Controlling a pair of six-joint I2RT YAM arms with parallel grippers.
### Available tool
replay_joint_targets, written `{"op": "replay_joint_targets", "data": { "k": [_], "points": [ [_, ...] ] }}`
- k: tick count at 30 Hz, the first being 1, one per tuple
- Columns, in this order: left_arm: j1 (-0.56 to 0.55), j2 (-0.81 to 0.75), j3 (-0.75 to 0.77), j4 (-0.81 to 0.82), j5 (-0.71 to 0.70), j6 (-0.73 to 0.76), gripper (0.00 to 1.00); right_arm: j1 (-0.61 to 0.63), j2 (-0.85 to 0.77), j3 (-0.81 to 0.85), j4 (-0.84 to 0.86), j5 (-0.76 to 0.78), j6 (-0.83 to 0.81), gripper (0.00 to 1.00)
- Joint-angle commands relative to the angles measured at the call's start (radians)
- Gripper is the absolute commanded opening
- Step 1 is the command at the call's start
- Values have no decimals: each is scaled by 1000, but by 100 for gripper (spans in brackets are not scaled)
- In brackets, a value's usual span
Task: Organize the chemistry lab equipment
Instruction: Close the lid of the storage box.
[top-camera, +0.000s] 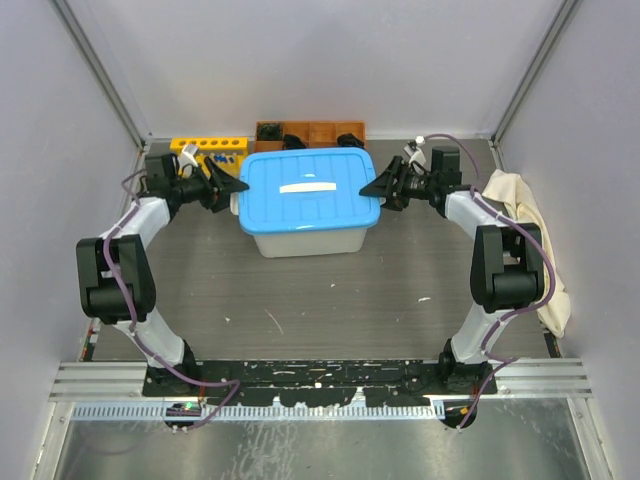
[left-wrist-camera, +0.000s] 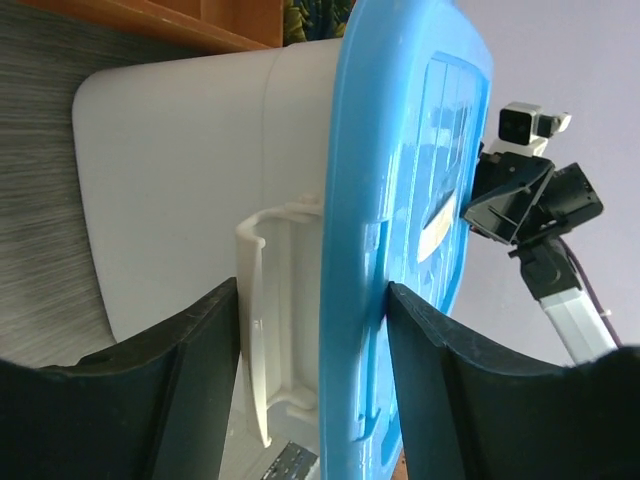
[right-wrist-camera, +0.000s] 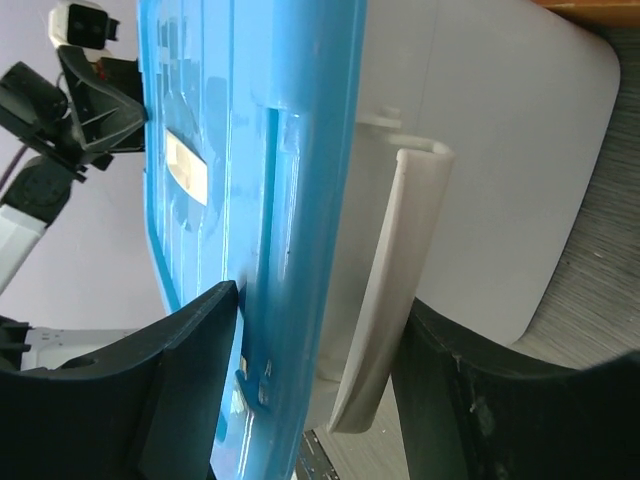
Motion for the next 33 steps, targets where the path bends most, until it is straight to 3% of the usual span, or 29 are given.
{"op": "replay_joint_targets", "data": {
  "k": [1, 10, 19, 33],
  "points": [
    [-37, -106, 122, -151, -7, 109, 57, 37, -52, 65, -98, 24, -85, 64],
    [-89, -142, 216, -258, -46, 154, 56, 58, -54, 128, -214, 86, -161, 61],
    [-130, -118, 203, -277, -60, 171, 55, 79, -57, 179, -315, 144, -235, 59],
    [-187, -84, 313, -487, -155, 308, 50, 189, -27, 332, -552, 401, -413, 57]
  ]
}}
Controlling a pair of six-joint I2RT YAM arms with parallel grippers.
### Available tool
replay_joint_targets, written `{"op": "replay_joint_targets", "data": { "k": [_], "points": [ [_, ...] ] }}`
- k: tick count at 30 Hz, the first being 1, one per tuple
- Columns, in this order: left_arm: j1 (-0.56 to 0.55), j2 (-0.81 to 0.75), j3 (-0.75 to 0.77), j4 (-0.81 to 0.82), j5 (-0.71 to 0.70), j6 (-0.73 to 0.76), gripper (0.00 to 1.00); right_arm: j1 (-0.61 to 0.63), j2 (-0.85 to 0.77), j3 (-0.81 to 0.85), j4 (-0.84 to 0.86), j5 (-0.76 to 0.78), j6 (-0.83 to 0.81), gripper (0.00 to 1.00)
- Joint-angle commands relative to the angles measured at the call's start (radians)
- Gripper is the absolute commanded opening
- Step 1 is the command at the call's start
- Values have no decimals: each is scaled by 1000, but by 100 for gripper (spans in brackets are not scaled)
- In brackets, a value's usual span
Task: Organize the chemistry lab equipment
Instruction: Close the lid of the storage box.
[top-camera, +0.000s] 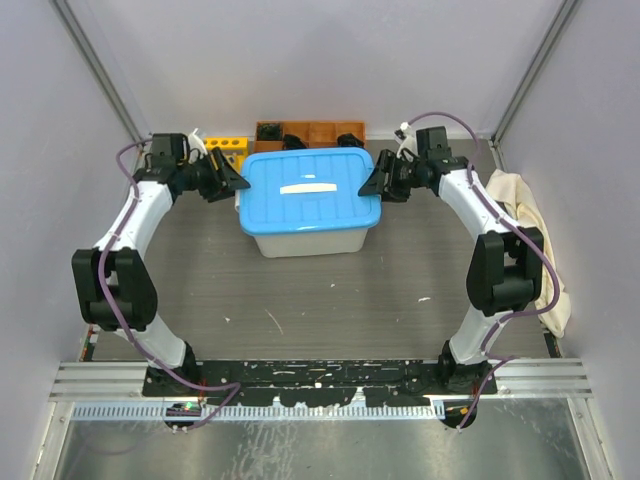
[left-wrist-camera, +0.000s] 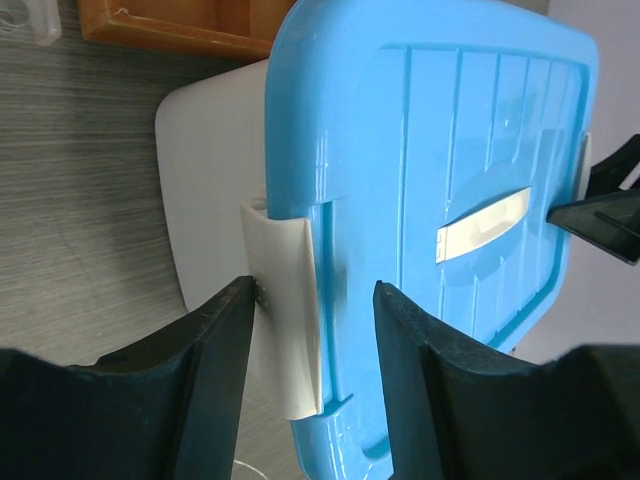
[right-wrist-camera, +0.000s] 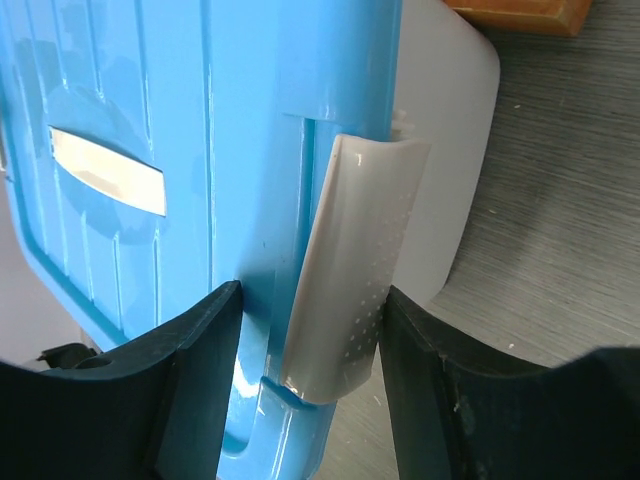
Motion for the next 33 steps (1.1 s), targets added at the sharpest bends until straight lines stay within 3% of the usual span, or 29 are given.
{"op": "replay_joint_targets", "data": {
  "k": [1, 17, 33],
  "points": [
    [-89, -6, 98, -77, 129, 28, 49, 100, -11, 63, -37, 89, -125, 56],
    [-173, 74, 171, -137, 82, 47, 41, 152, 33, 93, -113, 206, -172, 46],
    [-282, 161, 407, -361, -50, 105, 29, 179, 62, 133, -147, 270, -186, 40]
  ]
}}
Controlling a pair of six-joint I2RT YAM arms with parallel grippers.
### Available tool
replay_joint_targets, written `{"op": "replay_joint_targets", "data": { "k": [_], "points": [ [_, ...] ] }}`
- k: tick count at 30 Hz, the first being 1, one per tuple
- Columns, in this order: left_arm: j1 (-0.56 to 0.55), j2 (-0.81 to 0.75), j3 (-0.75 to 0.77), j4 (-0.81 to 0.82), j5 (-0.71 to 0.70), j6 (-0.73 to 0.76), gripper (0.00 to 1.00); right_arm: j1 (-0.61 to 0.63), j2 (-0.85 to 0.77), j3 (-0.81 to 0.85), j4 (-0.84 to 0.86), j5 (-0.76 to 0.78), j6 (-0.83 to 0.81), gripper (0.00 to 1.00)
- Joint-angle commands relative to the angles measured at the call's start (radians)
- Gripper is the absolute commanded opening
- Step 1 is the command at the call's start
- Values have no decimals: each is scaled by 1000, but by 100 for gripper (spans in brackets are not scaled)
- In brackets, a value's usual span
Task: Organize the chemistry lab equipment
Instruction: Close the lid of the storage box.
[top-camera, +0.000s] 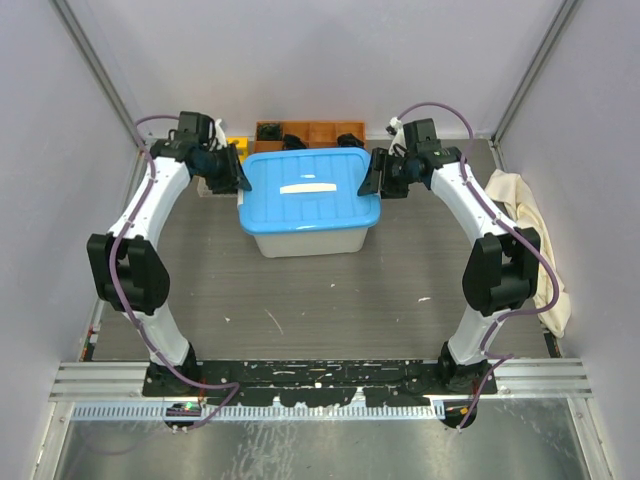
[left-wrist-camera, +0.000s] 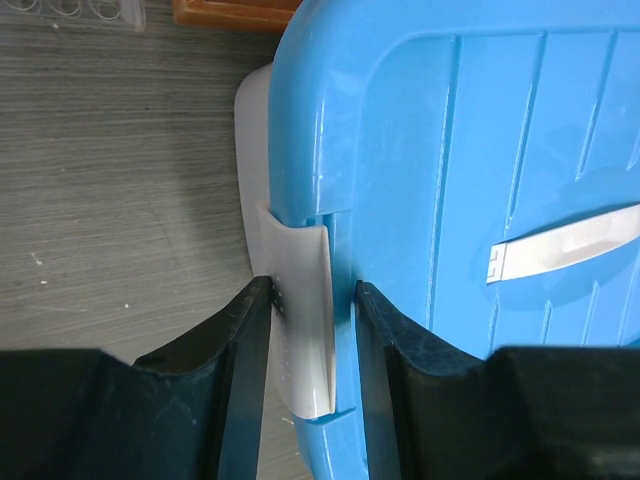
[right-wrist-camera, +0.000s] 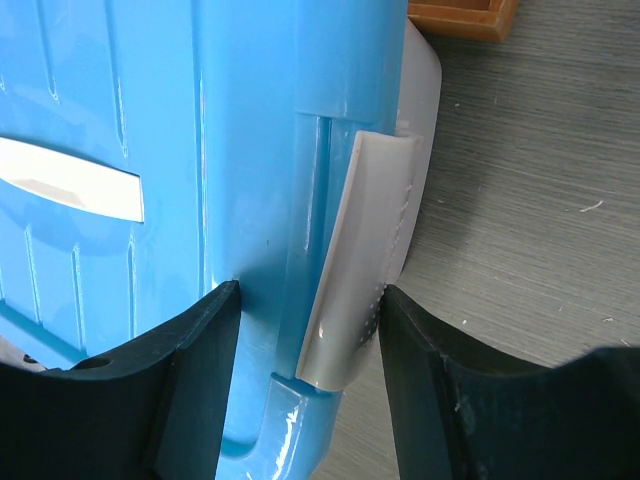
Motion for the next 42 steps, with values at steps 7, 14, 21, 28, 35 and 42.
{"op": "replay_joint_targets", "data": {
  "k": [7, 14, 21, 28, 35, 42],
  "points": [
    [-170, 43, 125, -56, 193, -21, 27, 99, 50, 9, 15, 52, -117, 35],
    [-170, 44, 116, -50, 184, -23, 26, 102, 46, 15, 6, 93, -122, 23],
    [-170, 44, 112, -47, 187, -23, 26, 143, 54, 50, -22, 219, -150, 23],
    [-171, 39, 93, -23, 197, -33, 26, 163, 50, 60, -25, 304, -159, 13],
    [-172, 42, 78, -8, 211, -42, 26, 178, 40, 55, -18, 340, -173, 3],
    [-177, 45, 75, -6, 218, -45, 26, 216, 65, 73, -32, 400, -222, 1]
  ]
}}
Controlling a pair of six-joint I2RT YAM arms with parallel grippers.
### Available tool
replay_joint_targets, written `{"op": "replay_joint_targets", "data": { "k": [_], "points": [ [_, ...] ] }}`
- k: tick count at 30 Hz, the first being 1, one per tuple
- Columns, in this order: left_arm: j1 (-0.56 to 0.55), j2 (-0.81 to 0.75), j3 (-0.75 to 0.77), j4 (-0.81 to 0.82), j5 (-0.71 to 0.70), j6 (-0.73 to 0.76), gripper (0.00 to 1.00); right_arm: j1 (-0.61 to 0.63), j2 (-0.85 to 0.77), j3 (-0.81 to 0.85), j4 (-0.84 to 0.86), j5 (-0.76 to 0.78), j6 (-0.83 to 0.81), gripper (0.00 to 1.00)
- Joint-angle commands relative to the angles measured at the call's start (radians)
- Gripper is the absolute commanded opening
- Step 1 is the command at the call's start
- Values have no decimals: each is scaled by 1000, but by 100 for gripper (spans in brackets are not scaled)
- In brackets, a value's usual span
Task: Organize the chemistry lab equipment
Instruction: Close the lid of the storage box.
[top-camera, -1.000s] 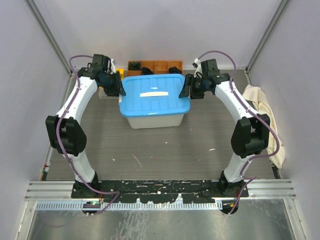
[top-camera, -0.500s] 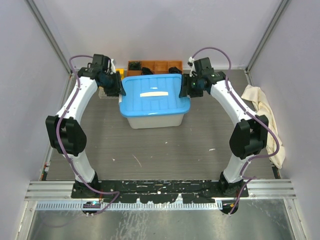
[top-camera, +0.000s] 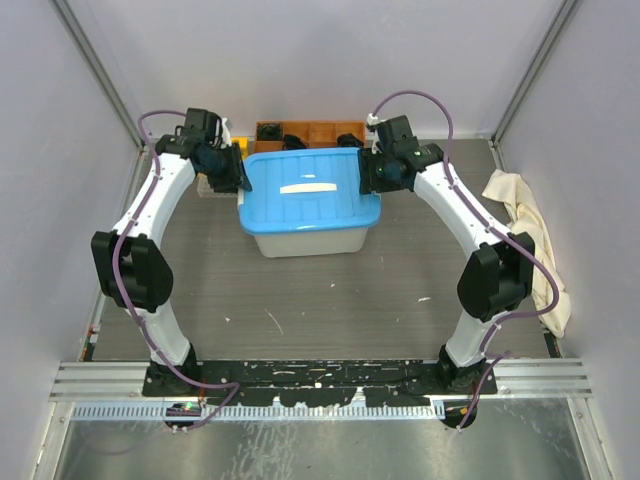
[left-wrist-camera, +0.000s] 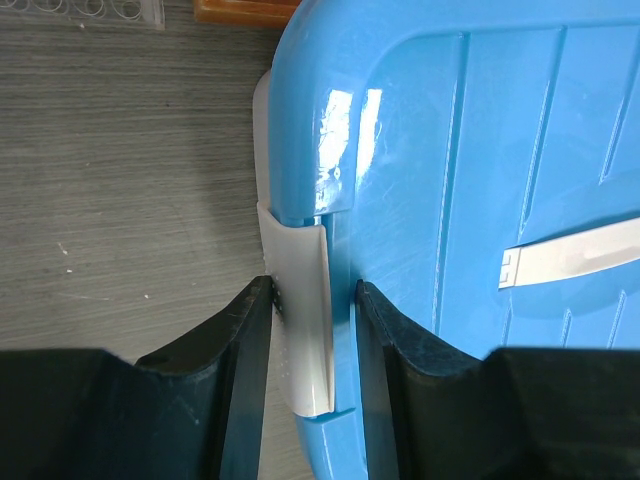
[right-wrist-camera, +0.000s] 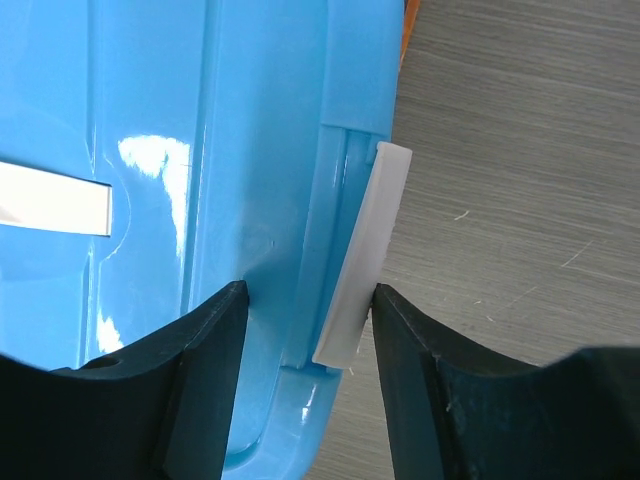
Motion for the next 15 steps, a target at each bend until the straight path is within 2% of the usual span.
{"op": "replay_joint_targets", "data": {
  "k": [1, 15],
  "points": [
    [-134, 7, -10, 82, 322, -74, 26, 78, 84, -6, 39, 25, -109, 1],
    [-140, 13, -17, 81, 325, -71, 26, 112, 116, -12, 32, -49, -152, 1]
  ]
}}
